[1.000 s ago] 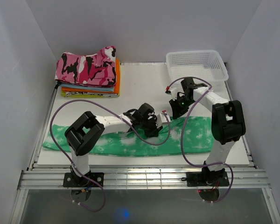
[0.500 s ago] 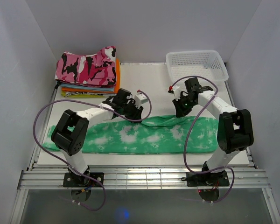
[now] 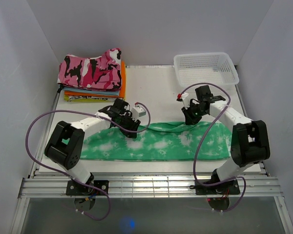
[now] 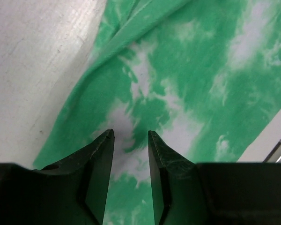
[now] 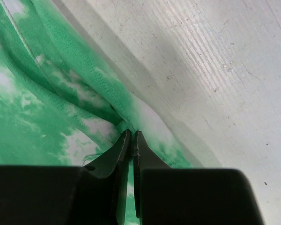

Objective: Fold and stack the trousers
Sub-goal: Fold the trousers

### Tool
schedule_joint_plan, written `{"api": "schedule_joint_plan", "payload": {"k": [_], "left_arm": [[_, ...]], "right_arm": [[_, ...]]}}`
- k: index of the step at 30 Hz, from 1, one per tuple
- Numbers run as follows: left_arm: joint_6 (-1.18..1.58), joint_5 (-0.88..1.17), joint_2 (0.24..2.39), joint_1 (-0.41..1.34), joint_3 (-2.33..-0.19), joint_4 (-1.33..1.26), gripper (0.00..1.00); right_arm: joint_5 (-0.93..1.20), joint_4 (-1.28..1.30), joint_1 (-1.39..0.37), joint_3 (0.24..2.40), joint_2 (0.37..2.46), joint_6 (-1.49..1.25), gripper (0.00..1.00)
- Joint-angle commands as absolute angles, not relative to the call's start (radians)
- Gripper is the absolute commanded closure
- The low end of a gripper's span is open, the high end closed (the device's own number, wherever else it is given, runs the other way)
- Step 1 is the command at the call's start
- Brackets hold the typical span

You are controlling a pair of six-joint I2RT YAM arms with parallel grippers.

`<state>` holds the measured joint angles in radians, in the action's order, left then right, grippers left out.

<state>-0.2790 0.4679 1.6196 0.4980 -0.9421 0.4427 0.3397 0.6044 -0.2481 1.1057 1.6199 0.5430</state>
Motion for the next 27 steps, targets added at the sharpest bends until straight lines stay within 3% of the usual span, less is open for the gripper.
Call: {"api": "schedule_joint_plan", "payload": {"k": [1,12,17,22,27], "left_arm": [[-0.295,0.404,1.548,0.485,-0.971,0.405,0.54],[-0.345,0.416,1.572,0.433,-1.016,0.383,0.5],[-0.408,0.564,1.647,0.433,-1.038,0.474,0.53],[-0.452,0.663,1.718,0.431,-1.065,0.615,0.76],[-0.463,0.609,1.6,0.431,-0.99,0.528,0.99]], "right_arm": [[0.331,0.566,-0.241,1.049,1.531,0.626,0.92],[0.33,0.382,-0.241,0.74,1.241,0.816,0.92],[0.33,0.324,-0.241,0.703,1.197,0.819,0.92],[0.318,0.327,-0.241,0.712,1.212,0.821,0.92],[0.324,0.321,-0.241,0.712,1.206,0.821,0.92]]}}
